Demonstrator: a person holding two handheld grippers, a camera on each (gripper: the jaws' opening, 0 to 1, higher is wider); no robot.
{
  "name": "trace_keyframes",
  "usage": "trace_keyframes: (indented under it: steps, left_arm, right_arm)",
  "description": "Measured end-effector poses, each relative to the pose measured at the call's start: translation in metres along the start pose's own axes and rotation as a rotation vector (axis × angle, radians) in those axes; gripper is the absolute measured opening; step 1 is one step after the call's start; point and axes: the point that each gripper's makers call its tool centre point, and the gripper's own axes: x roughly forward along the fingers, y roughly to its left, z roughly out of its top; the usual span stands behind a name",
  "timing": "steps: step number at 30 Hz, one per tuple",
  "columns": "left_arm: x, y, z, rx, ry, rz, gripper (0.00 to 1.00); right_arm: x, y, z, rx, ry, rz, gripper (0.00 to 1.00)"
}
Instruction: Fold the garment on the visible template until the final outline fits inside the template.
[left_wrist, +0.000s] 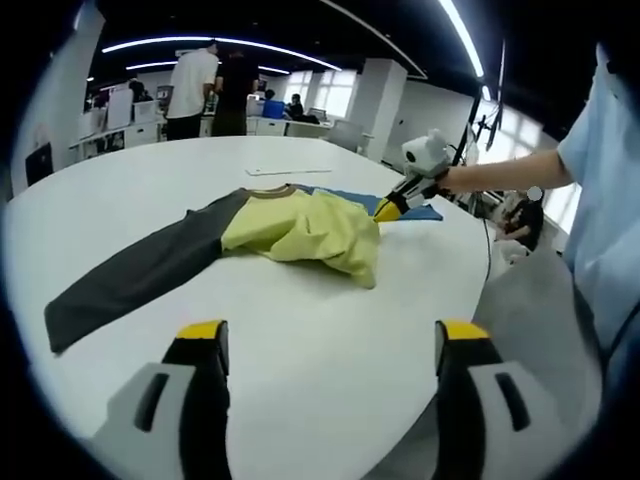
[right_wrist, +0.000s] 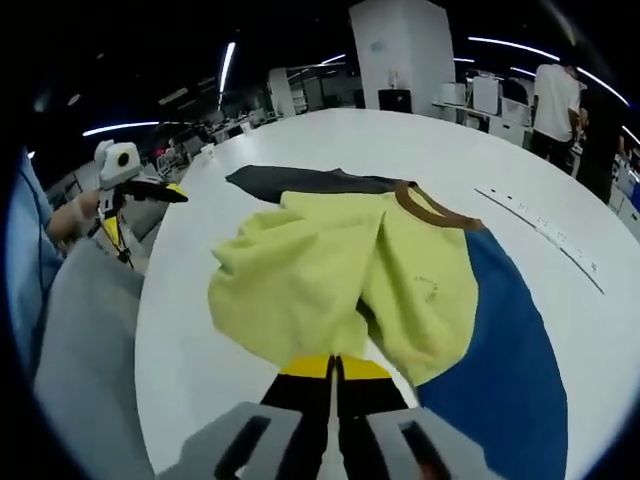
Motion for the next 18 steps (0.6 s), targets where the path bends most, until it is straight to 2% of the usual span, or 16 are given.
trace_keyframes:
  steps: [5, 18]
  left_arm:
    - [0.003, -0.004, -0.001, 0.004, 0.003, -0.016, 0.82]
    - [0.011, -0.014, 0.001, 0.022, 0.011, -0.060, 0.82]
  right_arm:
    - [-0.014, 0.019, -0.007, 0.007, -0.019, 0.002, 0.00]
    - [-0.042, 0.060, -0.048, 0.110, -0.043, -0.017, 0.00]
